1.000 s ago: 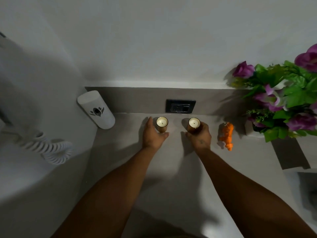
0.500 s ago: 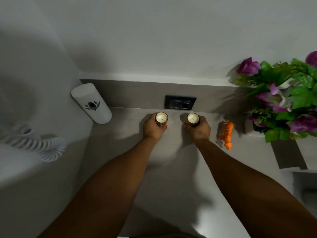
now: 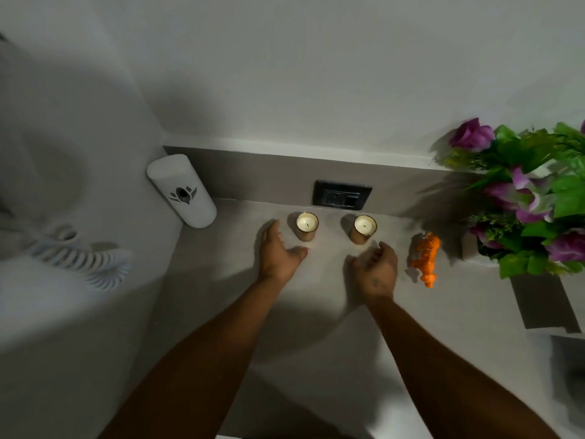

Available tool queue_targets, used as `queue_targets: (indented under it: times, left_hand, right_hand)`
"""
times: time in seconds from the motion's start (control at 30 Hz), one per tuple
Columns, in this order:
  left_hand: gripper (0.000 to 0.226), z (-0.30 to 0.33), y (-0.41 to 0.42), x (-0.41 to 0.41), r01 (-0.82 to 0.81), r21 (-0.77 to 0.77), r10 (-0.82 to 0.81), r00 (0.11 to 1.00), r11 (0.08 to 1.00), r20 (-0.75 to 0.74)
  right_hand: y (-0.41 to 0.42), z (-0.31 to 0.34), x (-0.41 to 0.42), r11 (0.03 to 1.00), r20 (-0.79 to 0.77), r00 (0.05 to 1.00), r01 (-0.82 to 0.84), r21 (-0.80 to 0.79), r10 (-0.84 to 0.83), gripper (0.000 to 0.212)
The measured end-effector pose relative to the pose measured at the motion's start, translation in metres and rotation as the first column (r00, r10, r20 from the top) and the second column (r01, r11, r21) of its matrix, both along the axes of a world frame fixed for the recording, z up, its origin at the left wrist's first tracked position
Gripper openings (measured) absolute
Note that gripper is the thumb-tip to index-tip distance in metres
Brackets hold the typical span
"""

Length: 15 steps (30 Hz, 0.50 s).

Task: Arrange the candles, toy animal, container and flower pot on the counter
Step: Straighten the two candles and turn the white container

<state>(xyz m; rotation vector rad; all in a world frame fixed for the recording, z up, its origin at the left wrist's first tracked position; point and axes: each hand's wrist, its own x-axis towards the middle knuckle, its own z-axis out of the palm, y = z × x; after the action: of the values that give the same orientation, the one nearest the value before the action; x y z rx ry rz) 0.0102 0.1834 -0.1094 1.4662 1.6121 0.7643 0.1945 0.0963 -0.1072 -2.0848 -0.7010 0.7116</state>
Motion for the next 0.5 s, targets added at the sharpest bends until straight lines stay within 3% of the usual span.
queue_targets:
  times: [0.07,0.17,0.23,0.5]
  left_hand:
    - [0.098,-0.008,-0.013,-0.027,-0.092,0.026,0.092,0.995,0.995,-0.024]
    - [0.101,-0.006,-0.015,-0.065,-0.324,0.064,0.328,0.942,0.944,-0.065]
    - [0.103,0.004,-0.007,-0.086,-0.483,0.067,0.487,0.871,0.873,-0.062]
    - [0.081,0.037,0.052,-0.117,-0.538,0.052,0.54,0.84,0.841,-0.048]
  right_hand:
    - [-0.036,-0.01,-0.023,0.979,0.215,0.955,-0.2,-0.029,0.202,0.063]
    - [-0.079,-0.026,-0.057,0.844,0.503,0.686,-0.495,-0.207,0.526,0.059]
    - [-0.092,-0.03,-0.066,0.787,0.549,0.585,-0.56,-0.26,0.597,0.06]
    - [-0.091,-0.024,-0.067,0.764,0.55,0.544,-0.552,-0.336,0.634,0.062]
